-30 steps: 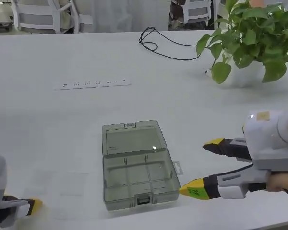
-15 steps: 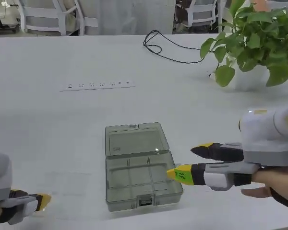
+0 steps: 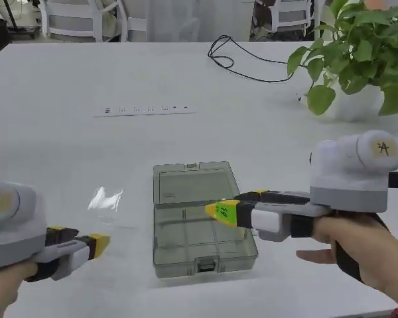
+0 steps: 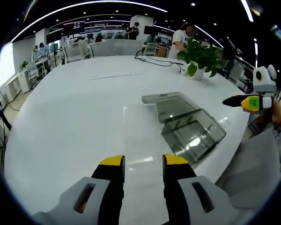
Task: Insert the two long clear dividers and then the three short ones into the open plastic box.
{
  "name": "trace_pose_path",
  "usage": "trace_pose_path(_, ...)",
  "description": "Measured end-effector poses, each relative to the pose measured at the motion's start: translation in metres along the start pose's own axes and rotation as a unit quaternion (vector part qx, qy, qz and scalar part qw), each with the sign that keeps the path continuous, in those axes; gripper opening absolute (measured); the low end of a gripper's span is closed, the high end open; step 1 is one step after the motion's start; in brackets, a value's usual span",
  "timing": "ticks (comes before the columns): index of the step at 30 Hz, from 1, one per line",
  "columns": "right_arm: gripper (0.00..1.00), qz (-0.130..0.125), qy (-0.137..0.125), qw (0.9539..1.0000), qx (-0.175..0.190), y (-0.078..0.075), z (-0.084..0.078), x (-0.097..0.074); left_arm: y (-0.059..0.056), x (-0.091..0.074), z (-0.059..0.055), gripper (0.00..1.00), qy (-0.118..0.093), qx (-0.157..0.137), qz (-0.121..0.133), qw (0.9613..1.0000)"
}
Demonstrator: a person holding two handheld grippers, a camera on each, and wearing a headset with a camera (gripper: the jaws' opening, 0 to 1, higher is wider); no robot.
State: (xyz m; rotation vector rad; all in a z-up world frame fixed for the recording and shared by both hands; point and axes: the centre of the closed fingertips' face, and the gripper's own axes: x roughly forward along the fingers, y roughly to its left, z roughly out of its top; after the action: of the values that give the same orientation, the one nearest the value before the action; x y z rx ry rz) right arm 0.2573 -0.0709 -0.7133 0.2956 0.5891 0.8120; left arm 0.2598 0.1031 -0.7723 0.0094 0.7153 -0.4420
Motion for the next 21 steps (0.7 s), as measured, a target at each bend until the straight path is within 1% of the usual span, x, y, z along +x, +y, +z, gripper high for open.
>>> trace_pose_path(2, 0.45, 0.002, -0.008, 1.0, 0.004, 0.004, 0.001, 0.004, -0.006, -0.001, 0.003, 0.3, -0.01, 0.0, -0.004, 0.9999)
trace_pose_path(3, 0.44, 0.002, -0.012, 0.9999, 0.006, 0.006, 0.001, 0.007, -0.007, -0.001, 0.005, 0.3, -0.02, 0.001, -0.003, 0.9998)
trace_pose_path(6, 0.41, 0.001, -0.02, 0.9998, 0.008, 0.009, 0.002, 0.012, -0.012, -0.002, 0.007, 0.3, -0.033, 0.007, -0.004, 0.9994)
trace_pose_path(8, 0.39, 0.008, -0.033, 0.9993, 0.017, 0.015, 0.004, 0.016, -0.016, -0.004, 0.009, 0.3, -0.044, 0.01, -0.004, 0.999)
trace_pose_path(10, 0.38, 0.011, -0.037, 0.999, 0.02, 0.019, 0.004, 0.021, -0.02, -0.005, 0.012, 0.3, -0.055, 0.009, -0.005, 0.9985)
trace_pose_path(11, 0.37, 0.012, -0.041, 0.9989, 0.021, 0.02, 0.005, 0.022, -0.022, -0.006, 0.014, 0.3, -0.064, 0.005, -0.007, 0.9979)
trace_pose_path(13, 0.36, 0.019, -0.046, 0.9985, 0.025, 0.025, 0.006, 0.026, -0.027, -0.008, 0.018, 0.3, -0.076, -0.001, -0.012, 0.997)
trace_pose_path(16, 0.33, 0.026, -0.053, 0.9978, 0.029, 0.033, 0.007, 0.03, -0.033, -0.01, 0.021, 0.3, -0.087, -0.001, -0.015, 0.9961)
trace_pose_path(18, 0.32, 0.029, -0.054, 0.9976, 0.031, 0.038, 0.007, 0.033, -0.037, -0.011, 0.023, 0.3, -0.093, -0.002, -0.017, 0.9955)
trace_pose_path(21, 0.3, 0.037, -0.06, 0.9966, 0.043, 0.045, 0.007, 0.038, -0.043, -0.012, 0.025, 0.3, -0.102, -0.007, -0.023, 0.9945)
